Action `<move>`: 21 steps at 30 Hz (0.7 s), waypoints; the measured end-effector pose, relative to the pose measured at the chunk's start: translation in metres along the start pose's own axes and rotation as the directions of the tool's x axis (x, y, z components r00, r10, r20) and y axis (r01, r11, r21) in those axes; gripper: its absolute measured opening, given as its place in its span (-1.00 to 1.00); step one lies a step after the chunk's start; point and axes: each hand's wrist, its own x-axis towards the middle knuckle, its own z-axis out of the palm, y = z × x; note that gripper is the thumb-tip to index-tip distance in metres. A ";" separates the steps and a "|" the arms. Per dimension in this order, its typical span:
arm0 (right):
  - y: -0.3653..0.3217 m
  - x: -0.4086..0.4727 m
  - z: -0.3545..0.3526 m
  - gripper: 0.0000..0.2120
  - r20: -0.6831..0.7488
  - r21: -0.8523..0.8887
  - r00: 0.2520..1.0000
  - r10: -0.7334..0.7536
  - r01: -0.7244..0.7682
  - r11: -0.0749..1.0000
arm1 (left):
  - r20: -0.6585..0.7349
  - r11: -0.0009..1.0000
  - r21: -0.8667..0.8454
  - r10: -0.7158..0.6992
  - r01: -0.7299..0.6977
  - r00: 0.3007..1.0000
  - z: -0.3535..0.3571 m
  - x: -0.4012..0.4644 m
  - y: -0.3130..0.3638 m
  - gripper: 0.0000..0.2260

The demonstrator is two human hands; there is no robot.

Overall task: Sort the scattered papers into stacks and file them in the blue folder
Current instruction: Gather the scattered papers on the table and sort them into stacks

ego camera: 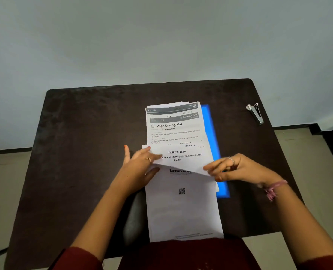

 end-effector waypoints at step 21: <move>0.008 0.089 -0.020 -0.88 -0.459 -0.731 0.888 -0.032 -0.357 0.581 | -0.232 0.910 0.341 0.324 -0.236 0.917 0.019 -0.047 0.022 -0.39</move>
